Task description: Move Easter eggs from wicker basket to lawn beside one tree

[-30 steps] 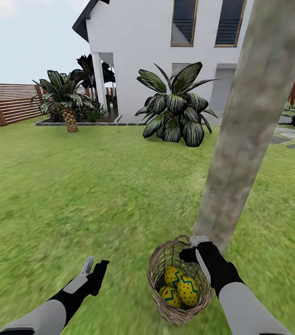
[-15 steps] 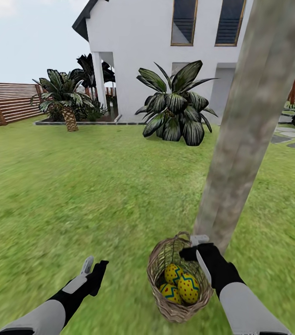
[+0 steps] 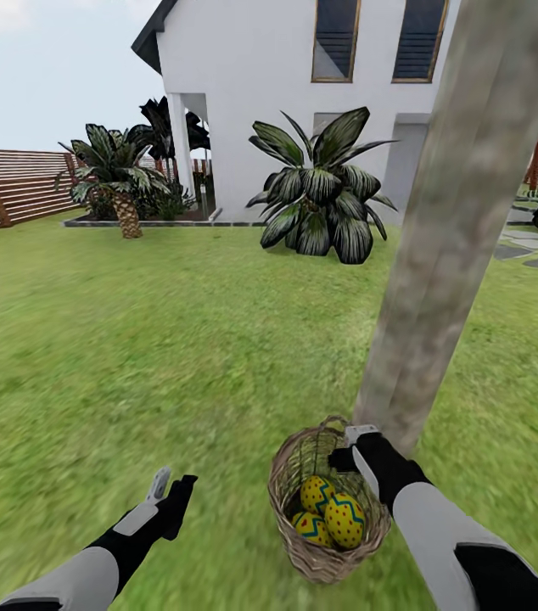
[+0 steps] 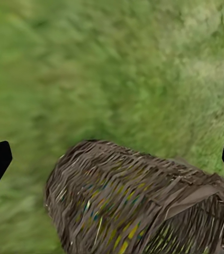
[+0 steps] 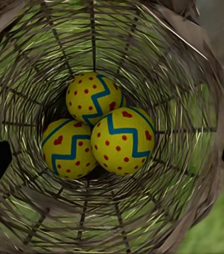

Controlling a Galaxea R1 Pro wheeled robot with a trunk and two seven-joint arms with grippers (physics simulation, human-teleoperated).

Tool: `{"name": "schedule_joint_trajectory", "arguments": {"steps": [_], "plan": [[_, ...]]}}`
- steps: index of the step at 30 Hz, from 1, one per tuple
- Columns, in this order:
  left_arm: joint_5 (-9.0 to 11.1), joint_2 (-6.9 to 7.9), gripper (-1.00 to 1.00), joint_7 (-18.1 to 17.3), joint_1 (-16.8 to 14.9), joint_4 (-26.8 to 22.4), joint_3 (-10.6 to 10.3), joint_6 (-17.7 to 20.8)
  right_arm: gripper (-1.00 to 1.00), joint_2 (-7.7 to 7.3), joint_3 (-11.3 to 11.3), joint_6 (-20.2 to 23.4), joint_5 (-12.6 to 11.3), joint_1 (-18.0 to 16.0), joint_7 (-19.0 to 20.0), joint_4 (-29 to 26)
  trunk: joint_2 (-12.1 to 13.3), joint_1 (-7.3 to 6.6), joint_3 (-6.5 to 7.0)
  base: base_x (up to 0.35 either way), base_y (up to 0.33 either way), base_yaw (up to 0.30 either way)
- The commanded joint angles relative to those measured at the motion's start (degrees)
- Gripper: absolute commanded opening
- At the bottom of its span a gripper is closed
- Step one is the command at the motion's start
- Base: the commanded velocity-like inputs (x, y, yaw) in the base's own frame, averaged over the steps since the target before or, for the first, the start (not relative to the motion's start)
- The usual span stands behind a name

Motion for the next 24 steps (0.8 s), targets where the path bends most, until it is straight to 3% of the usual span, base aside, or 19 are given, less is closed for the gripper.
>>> {"name": "schedule_joint_trajectory", "arguments": {"steps": [1, 9, 24], "plan": [[0.2, -0.14, 1.00, 0.2, 0.0, -0.1, 0.1, 0.2, 1.00, 0.03, -0.4, -0.8, 0.5, -1.6, -1.0, 2.1, -0.4, 0.22, -0.24, 0.000, 0.000, 0.000], [0.2, -0.42, 1.00, 0.2, 0.0, -0.1, 0.1, 0.2, 1.00, 0.13, -0.4, -1.7, 0.4, -5.6, -1.7, 6.2, -3.6, 1.97, -1.67, 0.000, 0.000, 0.000], [0.2, -0.43, 1.00, 0.2, 0.0, -0.1, 0.1, 0.2, 1.00, 0.41, -0.4, -1.8, 0.6, -5.9, -1.7, 7.3, -9.7, 5.27, -4.37, 0.000, 0.000, 0.000]]}}
